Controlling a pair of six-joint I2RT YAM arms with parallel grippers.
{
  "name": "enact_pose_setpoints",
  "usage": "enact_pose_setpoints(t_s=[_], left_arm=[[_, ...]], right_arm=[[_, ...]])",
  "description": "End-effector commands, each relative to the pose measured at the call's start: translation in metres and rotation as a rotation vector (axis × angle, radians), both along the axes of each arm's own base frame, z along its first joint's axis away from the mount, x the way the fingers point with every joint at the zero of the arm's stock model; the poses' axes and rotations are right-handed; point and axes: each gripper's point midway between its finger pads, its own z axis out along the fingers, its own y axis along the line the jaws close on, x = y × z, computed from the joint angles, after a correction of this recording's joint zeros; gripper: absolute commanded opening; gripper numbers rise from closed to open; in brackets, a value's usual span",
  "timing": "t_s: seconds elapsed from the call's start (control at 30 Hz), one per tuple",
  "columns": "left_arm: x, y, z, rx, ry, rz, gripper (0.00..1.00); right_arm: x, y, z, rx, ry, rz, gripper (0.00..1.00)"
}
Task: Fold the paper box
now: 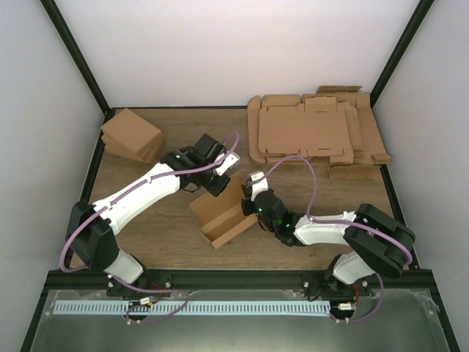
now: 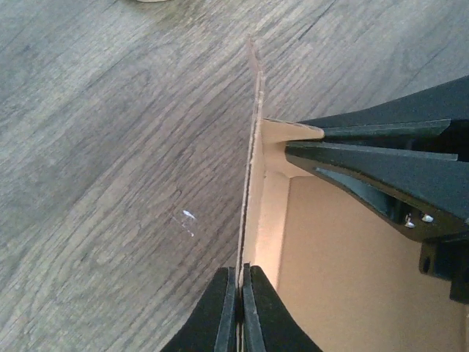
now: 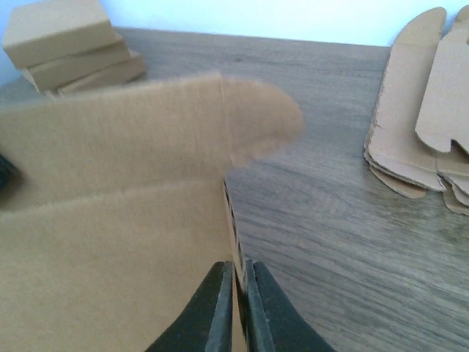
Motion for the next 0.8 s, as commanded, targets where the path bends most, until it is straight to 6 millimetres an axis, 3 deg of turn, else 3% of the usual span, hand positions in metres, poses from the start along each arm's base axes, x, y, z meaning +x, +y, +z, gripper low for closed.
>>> enact_pose_setpoints(t_s=[0.0,0.27,0.53,0.77], left_arm=[[-0.001,0.000,-0.015,0.049,0.014,0.020,0.04],[-0.004,-0.004,-0.023,0.103,-0.008,0.014,0.04],[-0.004,-0.006,-0.022,0.107,-0.022,0.013,0.04],[-0.003,-0.005,-0.021,0.112,-0.032,0.019,0.04]], right_arm=[[-0.013,-0.004,-0.026,-0.113,0.077,0.028,0.12],[-0.011,-0.008,-0.009,-0.111,0.089,-0.002,0.21],[-0.013,-0.011,0.024,-0.098,0.122,-0.019,0.44],[-0.031,-0.022,0.051,-0.089,0.250,-0.021,0.55]])
